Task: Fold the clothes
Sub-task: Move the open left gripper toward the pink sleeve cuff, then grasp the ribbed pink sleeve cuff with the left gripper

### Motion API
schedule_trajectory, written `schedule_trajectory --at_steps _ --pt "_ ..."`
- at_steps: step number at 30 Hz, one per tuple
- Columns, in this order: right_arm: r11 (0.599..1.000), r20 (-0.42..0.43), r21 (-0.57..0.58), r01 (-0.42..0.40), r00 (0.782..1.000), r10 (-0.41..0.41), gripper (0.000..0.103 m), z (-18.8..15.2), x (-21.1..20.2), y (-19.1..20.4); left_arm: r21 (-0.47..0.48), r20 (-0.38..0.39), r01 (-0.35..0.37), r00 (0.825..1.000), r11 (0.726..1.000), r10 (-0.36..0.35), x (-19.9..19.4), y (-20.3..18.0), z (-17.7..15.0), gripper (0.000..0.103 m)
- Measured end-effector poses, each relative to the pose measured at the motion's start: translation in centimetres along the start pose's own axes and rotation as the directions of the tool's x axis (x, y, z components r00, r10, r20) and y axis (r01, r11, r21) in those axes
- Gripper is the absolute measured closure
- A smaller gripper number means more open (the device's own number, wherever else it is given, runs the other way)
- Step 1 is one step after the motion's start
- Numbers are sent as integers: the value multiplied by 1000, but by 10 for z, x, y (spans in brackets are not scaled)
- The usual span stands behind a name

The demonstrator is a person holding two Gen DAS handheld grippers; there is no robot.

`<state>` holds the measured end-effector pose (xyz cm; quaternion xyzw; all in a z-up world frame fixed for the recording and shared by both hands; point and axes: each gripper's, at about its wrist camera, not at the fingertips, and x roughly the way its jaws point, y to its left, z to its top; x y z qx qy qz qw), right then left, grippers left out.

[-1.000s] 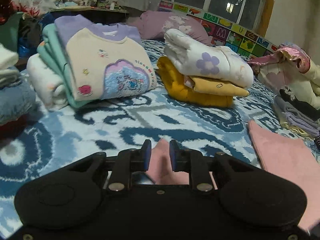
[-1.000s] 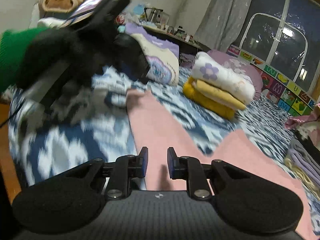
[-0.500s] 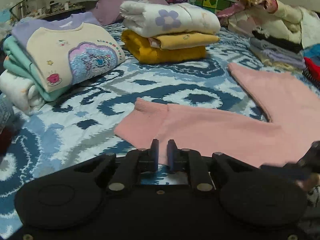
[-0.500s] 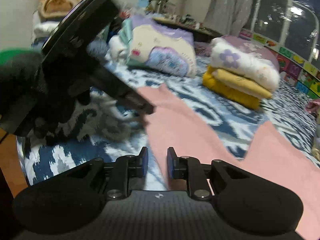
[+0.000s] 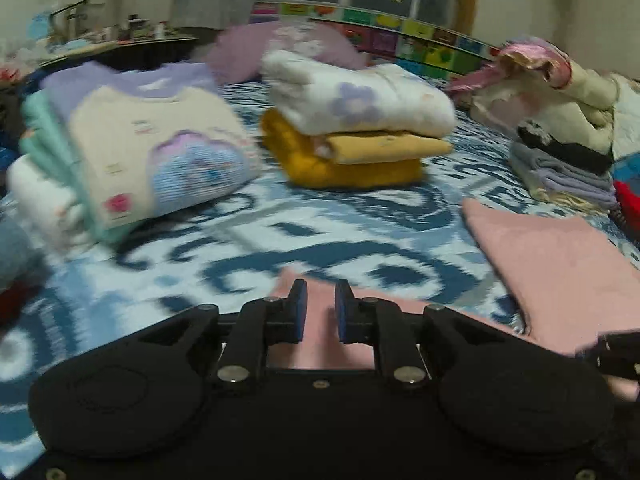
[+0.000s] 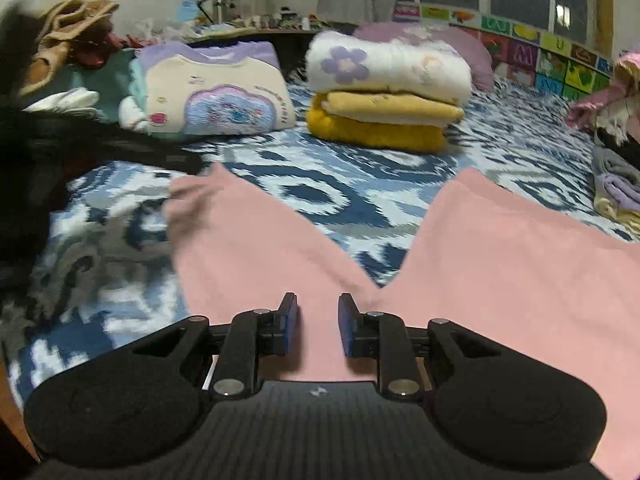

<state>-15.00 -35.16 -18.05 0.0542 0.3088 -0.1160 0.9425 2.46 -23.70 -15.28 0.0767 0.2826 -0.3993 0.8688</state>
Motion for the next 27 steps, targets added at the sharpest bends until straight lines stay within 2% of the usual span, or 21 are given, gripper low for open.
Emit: schedule_trajectory --at_steps 2,4,6,10,11,12,14,20,21,23,24,27 --pt "999 -8 -32 -3 1000 3 78 -6 -6 8 6 -45 -1 999 1000 1 22 -10 1 88" --pt "997 -19 -83 -2 1000 1 78 -13 -13 17 12 -83 -95 992 995 95 40 -15 -1 87" --pt "993 -30 -116 -22 999 19 78 -15 -26 23 -8 -76 -138 988 990 137 44 -18 3 86" --pt "988 -13 -148 -38 999 37 78 -29 -63 23 -27 -59 -164 985 986 162 40 -25 10 85" --pt "989 -1 -141 -34 999 34 78 -32 -74 19 -39 -52 -164 985 986 162 37 -28 11 77" --pt "992 11 -120 -30 999 32 78 -34 -83 13 -52 -35 -158 987 986 157 32 -32 13 64" --pt "999 34 -44 -11 999 12 75 -38 -103 -9 -76 7 -144 989 987 145 20 -39 16 51" --pt "979 79 169 109 989 -124 74 -58 -159 -93 -111 31 -56 998 992 59 -1 -71 18 50" --pt "970 82 203 133 985 -152 74 -63 -168 -107 -120 25 -29 999 992 32 -3 -79 16 46" --pt "942 87 289 171 975 -204 74 -78 -184 -139 -117 10 25 1000 993 -24 -9 -100 11 39" --pt "926 91 331 184 970 -225 74 -86 -191 -152 -95 2 50 999 994 -50 -11 -114 8 39" --pt "847 100 490 206 952 -289 73 -113 -212 -197 27 -23 105 994 994 -105 -16 -169 0 38"
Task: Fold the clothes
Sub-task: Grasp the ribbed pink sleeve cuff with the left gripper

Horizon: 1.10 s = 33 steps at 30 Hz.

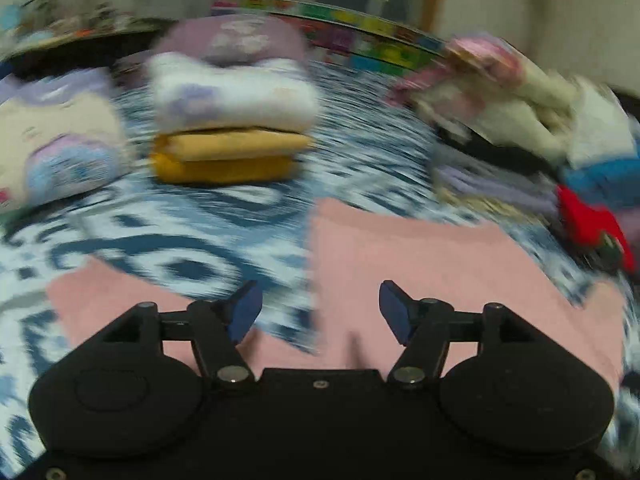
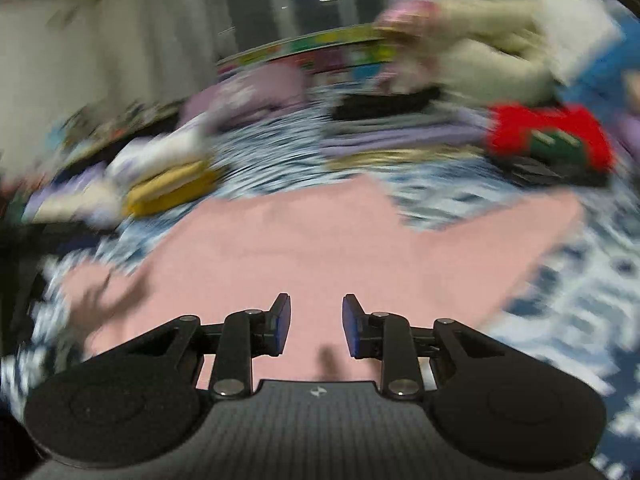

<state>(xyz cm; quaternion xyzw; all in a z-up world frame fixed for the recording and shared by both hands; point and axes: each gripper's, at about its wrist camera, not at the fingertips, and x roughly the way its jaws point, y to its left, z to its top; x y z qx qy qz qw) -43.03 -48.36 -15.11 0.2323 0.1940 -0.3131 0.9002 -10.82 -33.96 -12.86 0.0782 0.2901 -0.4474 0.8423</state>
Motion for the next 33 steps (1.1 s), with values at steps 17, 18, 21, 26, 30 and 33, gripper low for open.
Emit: schedule_trajectory --at_steps 17,18,21,26,30,33 --pt "839 92 540 63 987 -133 64 -17 -42 -197 489 -169 263 964 831 -206 36 -291 -45 40" --pt "831 99 554 53 987 -129 64 -18 -43 -203 520 -171 264 964 812 -204 40 -306 -48 40" --pt "816 129 577 20 985 -116 64 -15 -50 -214 612 -167 246 969 752 -181 53 -346 -60 41" --pt "797 174 604 -30 980 -95 62 -10 -63 -232 686 -168 227 974 691 -153 73 -393 -77 44" --pt "780 178 623 -48 981 -81 61 -9 -69 -245 723 -156 199 980 661 -124 87 -413 -86 48" --pt "764 191 642 -67 979 -75 61 -10 -72 -251 736 -147 186 982 650 -115 97 -424 -87 53"
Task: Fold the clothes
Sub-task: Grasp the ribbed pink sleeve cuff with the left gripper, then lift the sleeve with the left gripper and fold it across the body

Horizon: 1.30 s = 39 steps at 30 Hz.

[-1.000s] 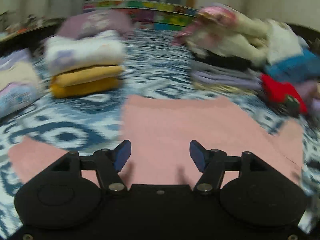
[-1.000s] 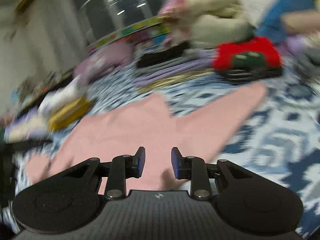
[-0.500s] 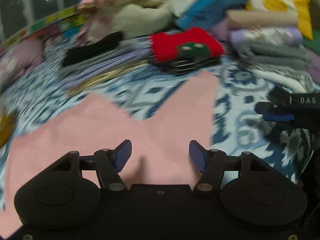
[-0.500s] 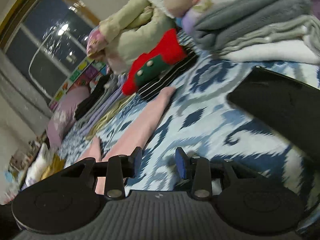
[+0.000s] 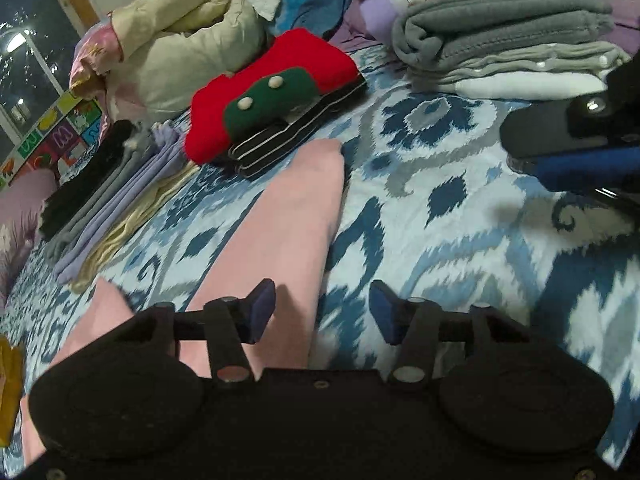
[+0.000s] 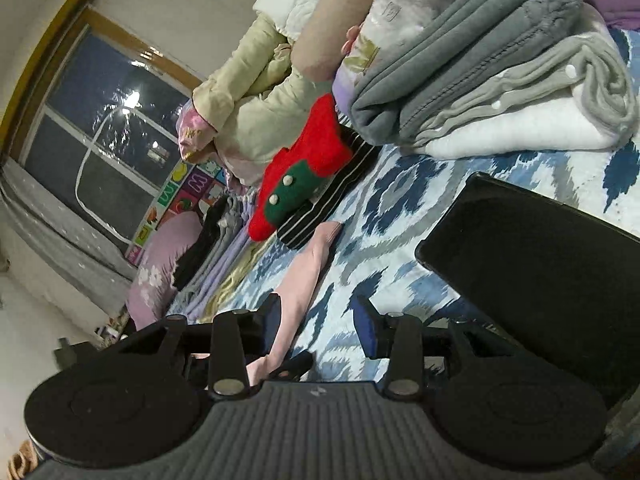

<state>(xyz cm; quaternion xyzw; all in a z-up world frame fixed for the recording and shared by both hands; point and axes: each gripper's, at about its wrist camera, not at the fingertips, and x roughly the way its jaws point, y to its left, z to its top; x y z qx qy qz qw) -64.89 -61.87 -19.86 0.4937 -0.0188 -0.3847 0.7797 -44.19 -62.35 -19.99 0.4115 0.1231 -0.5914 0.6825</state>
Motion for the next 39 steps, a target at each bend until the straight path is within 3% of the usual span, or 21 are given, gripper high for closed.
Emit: schedule_trajectory --at_steps 7,18,19,21,24,28,31,35,39 --pt "997 22 83 -7 1000 5 61 5 0 -12 54 -5 -71 997 996 71 31 -9 30 60" --pt "990 140 139 -5 990 -14 58 14 -10 -25 132 -24 -174 984 976 178 82 -22 69 72" --pt "990 149 144 -1 989 -20 58 15 -10 -27 132 -27 -184 982 974 189 86 -23 72 74" --pt "989 162 148 1 986 -26 58 16 -11 -29 123 -40 -200 978 972 206 91 -22 75 87" --pt "992 175 126 5 984 -27 58 16 -10 -26 61 -38 -209 977 976 211 83 -13 77 95" --pt "997 166 81 7 986 -21 58 14 -5 -19 -60 -1 -204 979 977 205 51 11 73 96" --pt "1000 146 30 -8 989 4 58 9 -3 -9 -193 41 -163 984 968 174 16 46 66 96" --pt "994 59 -102 -46 997 53 58 -4 13 19 -357 122 -84 983 931 135 -31 102 52 96" --pt "957 -34 -277 -83 997 76 55 -27 30 56 -476 176 -8 979 879 104 -66 149 37 96"
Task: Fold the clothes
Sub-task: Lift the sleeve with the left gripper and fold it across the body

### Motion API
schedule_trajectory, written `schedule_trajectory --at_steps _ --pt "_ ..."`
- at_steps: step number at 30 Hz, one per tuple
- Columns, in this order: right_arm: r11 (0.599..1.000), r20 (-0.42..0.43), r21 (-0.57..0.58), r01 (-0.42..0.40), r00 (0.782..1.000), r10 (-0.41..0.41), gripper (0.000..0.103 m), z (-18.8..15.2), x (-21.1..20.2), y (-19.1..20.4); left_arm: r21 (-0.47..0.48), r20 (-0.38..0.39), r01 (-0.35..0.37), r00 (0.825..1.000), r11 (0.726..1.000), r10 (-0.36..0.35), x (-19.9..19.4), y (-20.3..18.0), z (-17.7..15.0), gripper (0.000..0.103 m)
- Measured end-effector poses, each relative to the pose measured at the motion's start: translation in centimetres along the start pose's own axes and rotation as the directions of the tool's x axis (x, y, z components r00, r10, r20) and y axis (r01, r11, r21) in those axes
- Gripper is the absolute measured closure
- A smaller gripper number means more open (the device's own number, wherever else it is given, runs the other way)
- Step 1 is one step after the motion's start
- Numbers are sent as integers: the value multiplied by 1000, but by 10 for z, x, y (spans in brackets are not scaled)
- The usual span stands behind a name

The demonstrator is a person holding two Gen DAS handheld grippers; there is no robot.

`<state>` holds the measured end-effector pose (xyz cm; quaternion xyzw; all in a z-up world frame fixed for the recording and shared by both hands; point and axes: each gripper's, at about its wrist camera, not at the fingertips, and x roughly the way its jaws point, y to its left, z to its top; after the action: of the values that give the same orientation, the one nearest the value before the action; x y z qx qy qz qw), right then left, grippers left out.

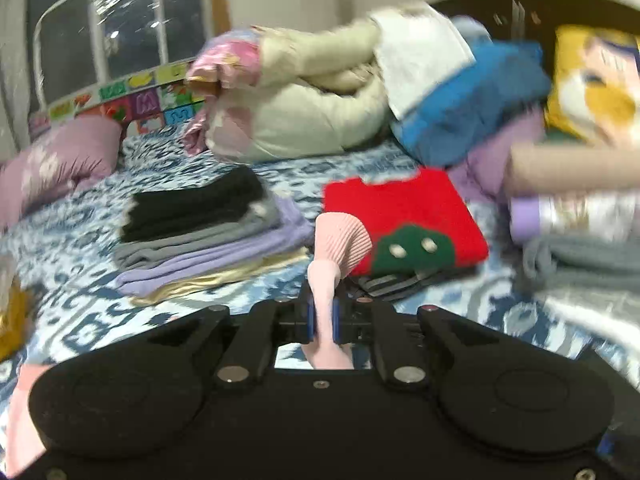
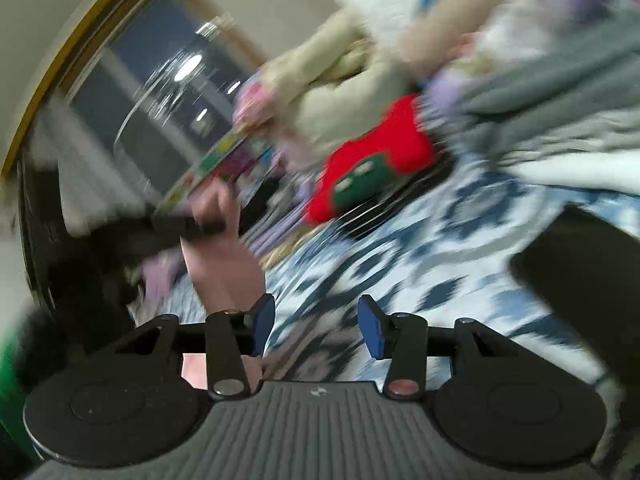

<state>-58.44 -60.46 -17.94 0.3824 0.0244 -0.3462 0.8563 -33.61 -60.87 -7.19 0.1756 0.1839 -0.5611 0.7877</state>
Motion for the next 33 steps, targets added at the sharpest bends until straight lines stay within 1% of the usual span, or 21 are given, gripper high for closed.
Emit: schedule_trajectory --at_steps 2,7,12,15,19,21,23,28,29,33 --pt "996 -42 -87 -8 999 4 49 -10 9 19 -50 3 7 1000 999 -7 -11 20 3 96" --pt "962 -162 -271 -36 987 -9 43 -41 35 64 -129 28 12 1000 992 -8 -37 53 2 96" --pt "914 -251 -403 -48 966 -60 43 -75 60 96 -195 41 -6 999 981 15 -61 91 -4 96" --pt "883 -267 -467 -46 959 -92 43 -95 66 110 -241 44 -8 999 971 19 -73 119 -7 96" --pt "845 -266 -531 -63 959 -95 43 -113 65 126 -292 52 0 999 957 16 -84 145 -13 96" --pt "823 -256 -564 -67 962 -97 46 -120 65 133 -324 47 4 999 946 12 -86 159 -17 96" --pt "802 -245 -593 -71 965 -96 53 -123 66 138 -358 46 10 999 934 7 -89 173 -23 96" --pt "745 -226 -663 -79 969 -98 60 -135 69 151 -410 42 7 999 912 11 -95 201 -37 96" --pt "732 -224 -677 -84 970 -95 60 -137 69 153 -418 39 4 999 908 13 -98 207 -40 96" --pt "709 -225 -700 -83 968 -108 61 -147 70 157 -440 25 -14 999 898 27 -103 227 -53 96"
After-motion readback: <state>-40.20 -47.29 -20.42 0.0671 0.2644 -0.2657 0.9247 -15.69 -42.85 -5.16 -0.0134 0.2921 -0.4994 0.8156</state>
